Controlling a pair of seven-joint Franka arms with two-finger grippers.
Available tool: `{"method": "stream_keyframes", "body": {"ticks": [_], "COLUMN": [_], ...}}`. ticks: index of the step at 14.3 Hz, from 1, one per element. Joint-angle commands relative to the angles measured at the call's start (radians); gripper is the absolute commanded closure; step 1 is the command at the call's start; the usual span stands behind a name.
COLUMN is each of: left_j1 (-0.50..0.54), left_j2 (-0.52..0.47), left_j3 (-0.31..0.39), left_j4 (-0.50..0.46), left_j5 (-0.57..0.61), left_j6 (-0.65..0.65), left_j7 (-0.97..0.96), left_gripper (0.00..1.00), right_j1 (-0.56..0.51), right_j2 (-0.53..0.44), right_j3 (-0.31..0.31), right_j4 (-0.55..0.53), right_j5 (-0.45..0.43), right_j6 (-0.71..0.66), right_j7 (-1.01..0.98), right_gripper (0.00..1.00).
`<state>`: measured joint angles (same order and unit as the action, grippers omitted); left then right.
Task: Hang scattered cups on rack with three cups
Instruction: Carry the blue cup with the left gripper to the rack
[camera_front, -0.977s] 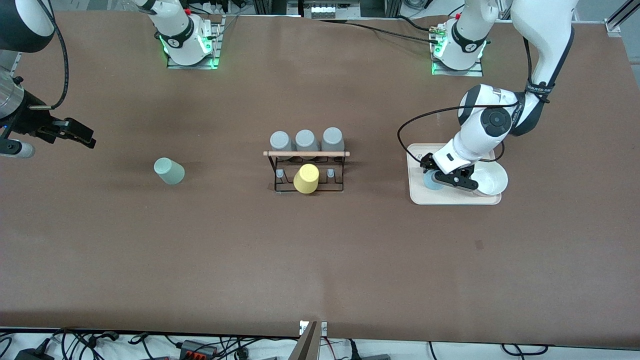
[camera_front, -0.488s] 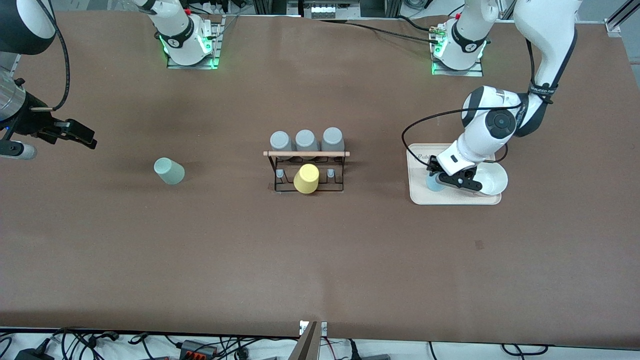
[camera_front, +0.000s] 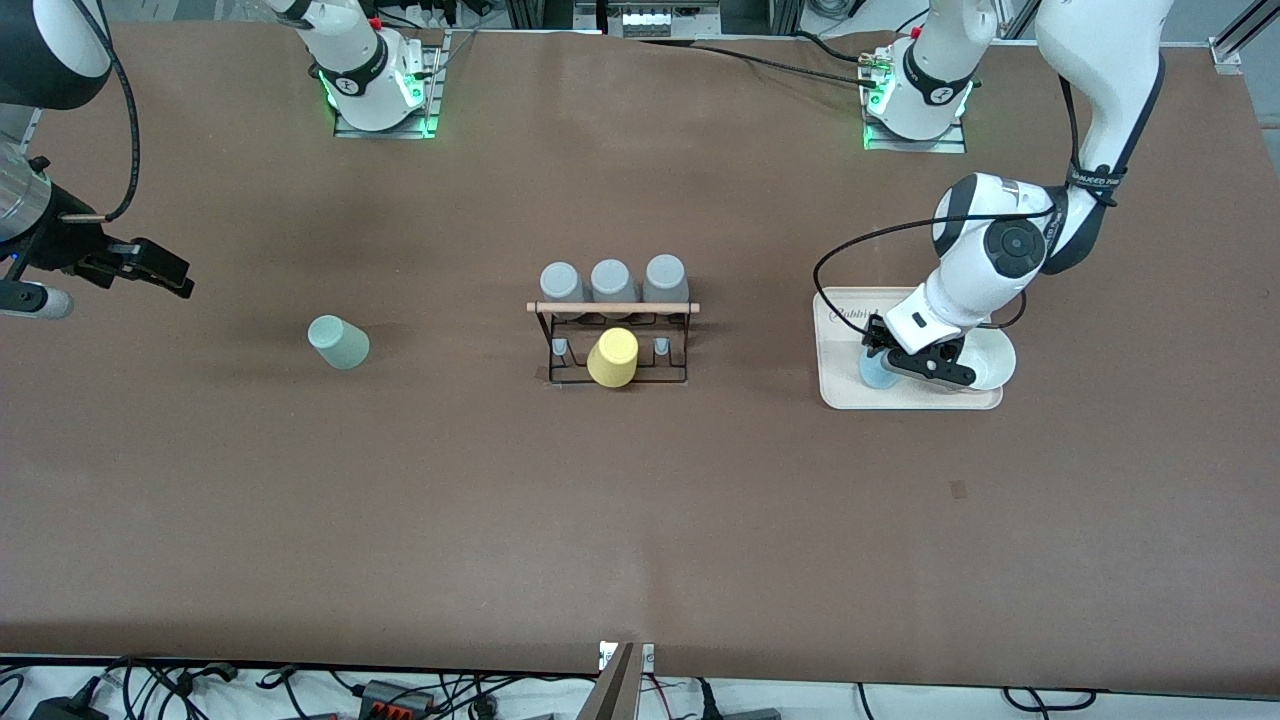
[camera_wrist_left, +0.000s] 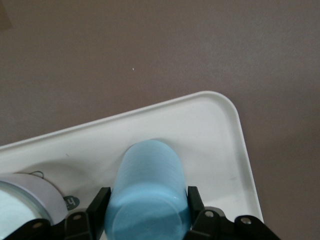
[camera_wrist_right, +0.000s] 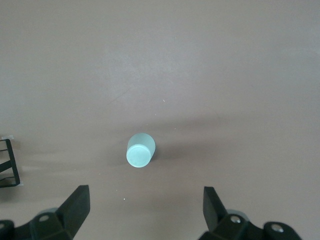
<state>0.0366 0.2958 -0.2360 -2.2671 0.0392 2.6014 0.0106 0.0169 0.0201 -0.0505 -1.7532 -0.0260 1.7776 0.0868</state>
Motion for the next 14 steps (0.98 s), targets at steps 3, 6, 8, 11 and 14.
{"method": "stream_keyframes", "body": {"ticks": [3, 6, 8, 11, 14], "left_j1": [-0.001, -0.023, -0.039, -0.159, -0.256], "left_j2": [-0.086, -0.069, -0.044, 0.026, 0.138], "left_j3": [-0.049, -0.149, -0.195, -0.204, -0.200], "left_j4": [0.215, 0.420, 0.509, 0.631, 0.760], "left_j5": [0.018, 0.016, 0.016, 0.016, 0.016], "left_j6": [-0.401, -0.634, -0.701, -0.702, -0.695], "left_j7": [0.005, -0.029, -0.197, -0.438, -0.619], "left_gripper": [0.67, 0.67, 0.67, 0.67, 0.67], "right_j1": [-0.008, -0.006, -0.006, -0.006, -0.008], "right_j2": [0.009, 0.011, 0.012, 0.012, 0.012], "right_j3": [0.003, 0.003, 0.003, 0.003, 0.001], "right_j4": [0.020, 0.021, 0.021, 0.021, 0.021], "right_j5": [0.017, 0.017, 0.017, 0.027, 0.043], "right_j6": [-0.017, -0.018, -0.017, -0.017, -0.017], "right_j7": [-0.009, -0.009, -0.009, -0.009, -0.009], "right_gripper": [0.00, 0.00, 0.00, 0.00, 0.00]}}
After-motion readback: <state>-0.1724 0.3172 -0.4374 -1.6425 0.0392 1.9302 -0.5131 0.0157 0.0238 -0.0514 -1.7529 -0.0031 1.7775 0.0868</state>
